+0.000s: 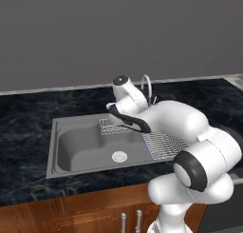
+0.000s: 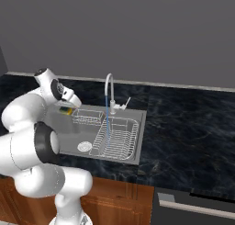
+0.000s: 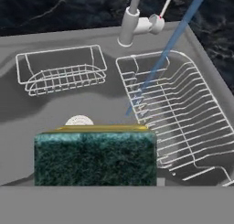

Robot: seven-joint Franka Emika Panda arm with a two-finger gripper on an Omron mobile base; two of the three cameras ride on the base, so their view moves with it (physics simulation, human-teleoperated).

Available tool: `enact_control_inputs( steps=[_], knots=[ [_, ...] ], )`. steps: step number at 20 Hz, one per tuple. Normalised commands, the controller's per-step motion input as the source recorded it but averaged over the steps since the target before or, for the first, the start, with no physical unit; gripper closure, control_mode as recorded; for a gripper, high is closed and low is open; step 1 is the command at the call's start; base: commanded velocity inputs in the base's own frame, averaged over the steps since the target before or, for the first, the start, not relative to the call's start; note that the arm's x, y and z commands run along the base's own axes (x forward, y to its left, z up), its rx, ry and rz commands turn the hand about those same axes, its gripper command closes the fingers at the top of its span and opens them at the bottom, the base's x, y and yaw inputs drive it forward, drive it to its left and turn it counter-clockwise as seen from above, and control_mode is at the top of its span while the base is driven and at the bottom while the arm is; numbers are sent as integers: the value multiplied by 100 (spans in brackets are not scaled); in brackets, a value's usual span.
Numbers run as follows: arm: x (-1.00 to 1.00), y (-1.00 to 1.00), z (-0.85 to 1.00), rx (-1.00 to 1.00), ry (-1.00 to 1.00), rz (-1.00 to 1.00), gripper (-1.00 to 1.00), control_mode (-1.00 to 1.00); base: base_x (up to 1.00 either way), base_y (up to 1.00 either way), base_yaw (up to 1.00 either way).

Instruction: Soak the sponge with water for a few seconds and then drop it inside the sink.

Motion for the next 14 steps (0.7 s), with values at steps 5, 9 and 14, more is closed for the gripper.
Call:
enact_control_inputs(
  steps=[5,9,14],
  knots=[
    [-6,5,10,20,9,23,100,-100,0,0,0],
    [0,4,22,12,10,18,100,-100,0,0,0],
    [0,25,42,3,17,15,100,-100,0,0,0]
  ],
)
